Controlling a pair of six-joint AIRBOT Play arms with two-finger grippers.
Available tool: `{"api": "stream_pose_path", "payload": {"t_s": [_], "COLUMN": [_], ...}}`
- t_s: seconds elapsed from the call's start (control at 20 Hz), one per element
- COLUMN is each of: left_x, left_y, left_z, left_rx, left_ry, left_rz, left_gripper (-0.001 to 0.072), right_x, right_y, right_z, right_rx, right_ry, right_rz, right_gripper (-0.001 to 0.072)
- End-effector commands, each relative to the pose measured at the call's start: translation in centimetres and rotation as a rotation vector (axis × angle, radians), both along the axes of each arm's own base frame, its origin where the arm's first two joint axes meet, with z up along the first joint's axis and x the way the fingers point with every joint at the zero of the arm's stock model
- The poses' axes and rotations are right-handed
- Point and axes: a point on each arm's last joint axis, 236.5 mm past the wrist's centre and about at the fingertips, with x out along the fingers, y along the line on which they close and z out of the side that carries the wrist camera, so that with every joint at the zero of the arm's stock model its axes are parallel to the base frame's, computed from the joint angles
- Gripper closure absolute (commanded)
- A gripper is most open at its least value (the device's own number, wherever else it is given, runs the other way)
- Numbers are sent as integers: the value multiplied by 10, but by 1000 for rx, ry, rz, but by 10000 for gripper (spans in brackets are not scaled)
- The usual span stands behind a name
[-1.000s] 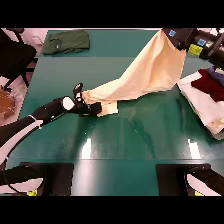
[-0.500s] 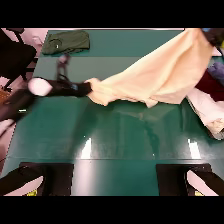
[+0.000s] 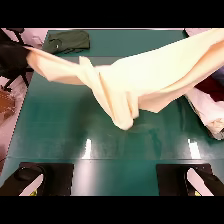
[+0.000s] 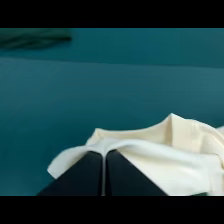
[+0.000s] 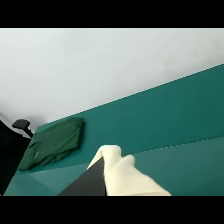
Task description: Fold the shirts.
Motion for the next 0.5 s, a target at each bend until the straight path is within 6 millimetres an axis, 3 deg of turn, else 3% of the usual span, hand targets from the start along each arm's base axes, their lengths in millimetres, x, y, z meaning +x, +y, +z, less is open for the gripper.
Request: {"api": "stream_pose_path", "payload": {"t_s": [0.0, 0.1, 0.2, 0.3, 0.35, 0.45], "left_x": [-23, -40, -56, -70, -75, -85], "left_y": [49, 62, 66, 61, 54, 29], "left_z": [67, 98, 114, 102, 85, 47], "left_rx": [121, 141, 167, 142, 130, 135], "left_ry": [-154, -211, -230, -165, -94, 58], "left_rz": [144, 180, 179, 147, 116, 0], "left_gripper": [686, 686, 686, 686, 686, 686], "right_x": [-38, -73, -106, -139, -151, -168], "right_y": [15, 28, 39, 49, 49, 42], "right_z": [6, 8, 16, 20, 15, -18], "right_rx": [-42, -95, -133, -172, -179, -193], "right_ry": [20, 40, 31, 24, 52, 200], "right_rz": [46, 78, 54, 19, -5, -40], "right_gripper": [696, 696, 696, 696, 696, 696]}}
